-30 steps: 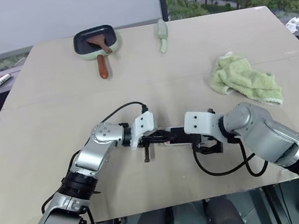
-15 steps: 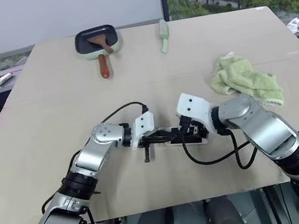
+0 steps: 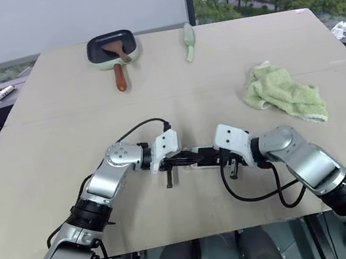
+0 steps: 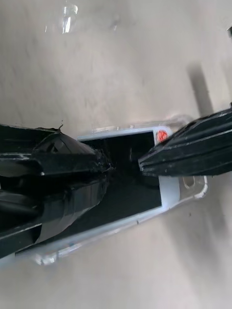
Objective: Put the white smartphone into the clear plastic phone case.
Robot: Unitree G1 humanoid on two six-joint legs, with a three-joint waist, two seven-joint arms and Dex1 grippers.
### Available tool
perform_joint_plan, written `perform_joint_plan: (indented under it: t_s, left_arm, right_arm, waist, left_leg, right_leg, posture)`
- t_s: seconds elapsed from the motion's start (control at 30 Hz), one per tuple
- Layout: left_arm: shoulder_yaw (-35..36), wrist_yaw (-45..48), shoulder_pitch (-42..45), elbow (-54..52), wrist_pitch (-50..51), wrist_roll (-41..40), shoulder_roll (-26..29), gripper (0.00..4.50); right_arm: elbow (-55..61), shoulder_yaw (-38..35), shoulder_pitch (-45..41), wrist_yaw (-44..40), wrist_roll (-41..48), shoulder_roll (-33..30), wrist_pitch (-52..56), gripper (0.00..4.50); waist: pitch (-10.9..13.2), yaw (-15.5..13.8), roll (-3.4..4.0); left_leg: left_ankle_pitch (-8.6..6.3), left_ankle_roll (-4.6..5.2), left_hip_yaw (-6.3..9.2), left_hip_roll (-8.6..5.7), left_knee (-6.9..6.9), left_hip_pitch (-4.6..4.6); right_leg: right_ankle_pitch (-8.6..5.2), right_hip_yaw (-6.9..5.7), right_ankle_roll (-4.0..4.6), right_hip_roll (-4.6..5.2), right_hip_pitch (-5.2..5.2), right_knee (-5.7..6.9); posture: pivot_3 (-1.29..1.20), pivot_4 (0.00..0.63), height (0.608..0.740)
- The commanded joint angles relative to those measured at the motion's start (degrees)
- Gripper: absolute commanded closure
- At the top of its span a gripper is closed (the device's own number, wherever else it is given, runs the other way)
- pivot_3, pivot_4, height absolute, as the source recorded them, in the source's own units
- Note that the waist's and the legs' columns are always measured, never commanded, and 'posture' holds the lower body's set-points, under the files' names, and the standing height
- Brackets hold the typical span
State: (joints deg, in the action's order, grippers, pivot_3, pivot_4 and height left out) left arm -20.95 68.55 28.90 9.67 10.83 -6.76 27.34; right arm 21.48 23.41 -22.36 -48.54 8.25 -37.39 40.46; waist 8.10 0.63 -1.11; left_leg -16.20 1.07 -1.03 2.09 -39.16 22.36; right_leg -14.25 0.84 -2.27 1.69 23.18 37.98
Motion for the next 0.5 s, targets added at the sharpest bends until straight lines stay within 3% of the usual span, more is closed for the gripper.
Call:
perform_joint_plan:
  t_s: [0.03, 0.27, 0.5]
  left_arm:
    - [-3.5, -0.1, -2.3, 3.0, 2.3, 3.9, 1.2, 4.5]
    - [-3.6, -0.1, -2.2, 3.0, 2.2, 3.9, 1.0, 4.5]
    - [-3.6, -0.1, -2.1, 3.1, 2.1, 3.9, 1.0, 4.5]
  right_arm:
    - [-0.5, -2.4, 0.7, -1.7, 1.2, -0.3, -4.0, 4.39]
    - [3.9, -5.8, 4.1, -12.2, 7.2, -6.4, -9.5, 4.39]
    - [-1.3, -3.4, 2.8, -11.9, 0.1, -11.1, -10.8, 4.39]
  waist:
    - [0.0, 0.0, 0.0]
    - [0.0, -0.1, 0.0]
    - [0.0, -0.1, 0.0]
  left_leg:
    - [0.0, 0.0, -0.01, 0.0, 0.0, -0.02]
    - [-0.01, 0.02, 0.01, 0.0, 0.01, -0.03]
    - [-0.02, 0.03, -0.05, 0.0, 0.05, -0.24]
  right_leg:
    - [0.0, 0.01, 0.0, 0.0, -0.02, 0.0]
    - [0.0, 0.01, 0.0, 0.0, -0.06, -0.04]
    - [-0.03, 0.04, 0.01, 0.0, -0.2, -0.06]
  posture:
    - [0.0, 0.15, 0.74]
    - [0.0, 0.15, 0.74]
    - [0.0, 0.15, 0.74]
